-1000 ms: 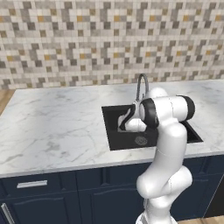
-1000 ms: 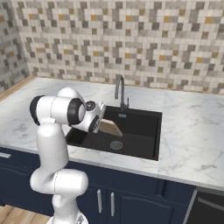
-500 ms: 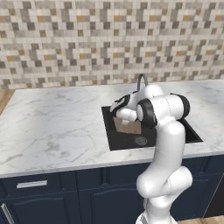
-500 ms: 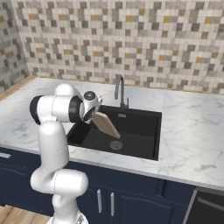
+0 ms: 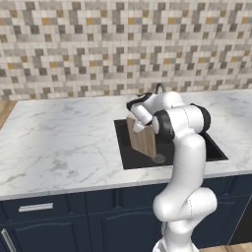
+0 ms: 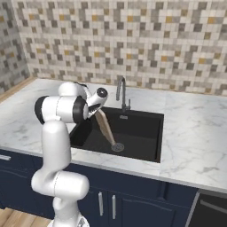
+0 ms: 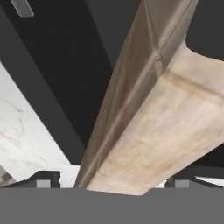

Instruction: Move the cutting board and knife to the sink. Then move spray from the cabinet to the counter.

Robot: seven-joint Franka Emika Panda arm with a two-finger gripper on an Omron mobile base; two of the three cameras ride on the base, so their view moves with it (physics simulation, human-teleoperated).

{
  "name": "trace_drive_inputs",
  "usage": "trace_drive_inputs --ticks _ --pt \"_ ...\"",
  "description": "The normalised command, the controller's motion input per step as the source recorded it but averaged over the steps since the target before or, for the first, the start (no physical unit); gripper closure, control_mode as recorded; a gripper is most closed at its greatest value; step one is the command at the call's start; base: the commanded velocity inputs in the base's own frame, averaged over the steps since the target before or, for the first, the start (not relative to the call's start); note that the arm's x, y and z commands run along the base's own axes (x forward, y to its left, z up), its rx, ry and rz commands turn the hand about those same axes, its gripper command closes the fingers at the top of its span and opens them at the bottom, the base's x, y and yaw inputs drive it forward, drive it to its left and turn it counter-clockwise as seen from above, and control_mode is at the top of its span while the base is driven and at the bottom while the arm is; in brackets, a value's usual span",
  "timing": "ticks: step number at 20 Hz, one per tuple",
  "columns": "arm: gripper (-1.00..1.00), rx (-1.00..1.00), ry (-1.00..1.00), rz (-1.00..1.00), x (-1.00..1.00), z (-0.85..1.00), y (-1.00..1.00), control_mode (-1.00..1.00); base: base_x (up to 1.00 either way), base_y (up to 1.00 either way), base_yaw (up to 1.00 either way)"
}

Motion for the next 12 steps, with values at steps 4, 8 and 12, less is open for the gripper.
trace_drive_inputs --ticks 4,8,12 --pt "-1.00 0.11 -0.08 0.04 0.00 -0.47 0.27 -1.00 0.00 0.00 0.00" --pt "-1.00 -0.12 -0.03 0.08 -0.02 -0.52 0.48 -1.00 0.00 0.00 0.00" --pt "-1.00 -0.29 0.00 0.09 -0.25 -0.42 0.32 -1.00 0.00 0.00 0.00"
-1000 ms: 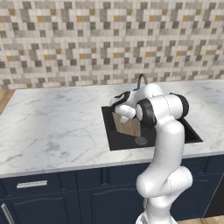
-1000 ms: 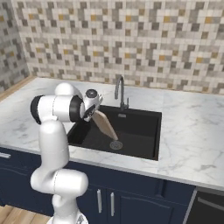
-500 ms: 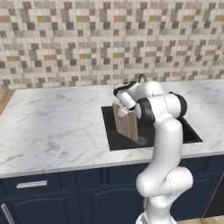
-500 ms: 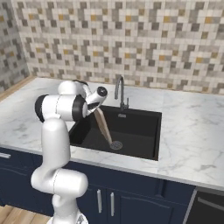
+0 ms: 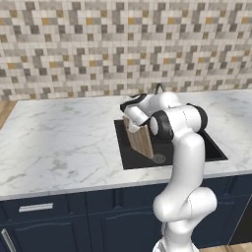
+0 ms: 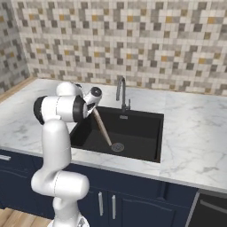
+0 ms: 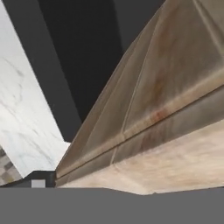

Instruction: Move the cutting board and knife to the sink. Then move spray from the cabinet to the counter.

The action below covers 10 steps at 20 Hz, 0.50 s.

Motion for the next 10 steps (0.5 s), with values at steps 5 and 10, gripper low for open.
trace_drive_inputs --ticks 5,10 --pt "-1.00 -0.22 0.00 0.10 -0.39 -0.41 0.07 -1.00 0.00 0.00 0.00" --pt "-1.00 -0.15 -0.01 0.16 -0.57 -0.36 0.00 -1.00 0.00 0.00 0.00"
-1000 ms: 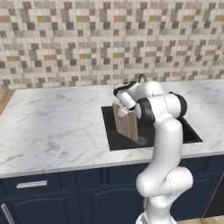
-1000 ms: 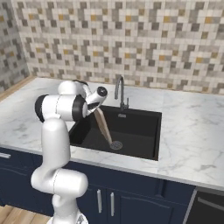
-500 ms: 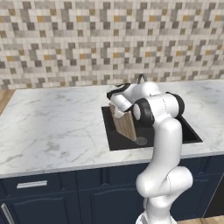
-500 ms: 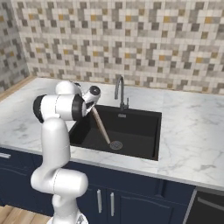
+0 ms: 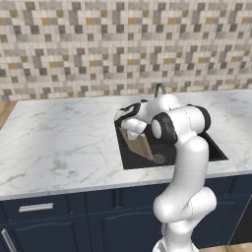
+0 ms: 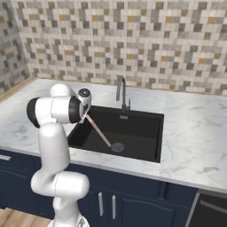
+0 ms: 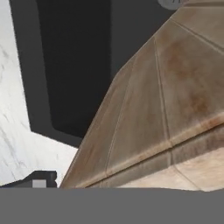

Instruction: Move the cutting board and knife to the sink. Then move spray from the cabinet to the counter.

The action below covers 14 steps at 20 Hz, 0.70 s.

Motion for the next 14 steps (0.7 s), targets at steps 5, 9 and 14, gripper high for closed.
trace_drive_inputs --ticks 5,9,14 --pt "-1.00 -0.22 0.03 0.06 -0.39 -0.49 -0.01 -1.00 0.00 0.00 0.00" --pt "-1.00 -0.26 0.08 -0.18 -0.03 -0.52 0.00 -1.00 0.00 0.00 0.00" --pt "-1.00 -0.31 0.05 0.01 -0.39 -0.52 0.00 -1.00 0.00 0.00 0.00"
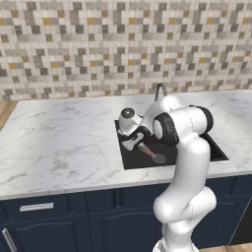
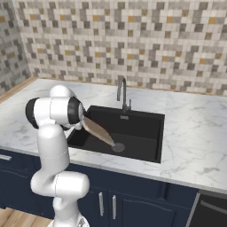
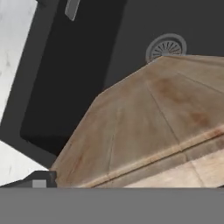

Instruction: Move the cutting board and knife to the sink. Then move spray from the cabinet to the counter.

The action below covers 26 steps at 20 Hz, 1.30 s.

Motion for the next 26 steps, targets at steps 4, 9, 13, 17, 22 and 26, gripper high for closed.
trace_drive_inputs --ticks 4,9,13,17,22,26 --pt "-1.00 -0.30 0.10 0.06 -0.38 -0.68 0.00 -1.00 0.00 0.00 0.00" --pt "-1.00 -0.30 0.11 -0.19 -0.26 -0.87 -0.17 -1.00 0.00 0.00 0.00" --pt "-1.00 -0.01 0.23 -0.73 0.14 -0.30 -0.63 -1.00 0.00 0.00 0.00" --pt "-1.00 0.01 0.07 -0.76 0.15 -0.07 -0.48 -1.00 0.00 0.00 0.00" --pt "-1.00 0.08 0.11 -0.61 0.03 -0.09 -0.72 -1.00 0.00 0.00 0.00" --pt "-1.00 0.10 0.02 -0.56 0.01 -0.11 -0.66 -1.00 0.00 0.00 0.00"
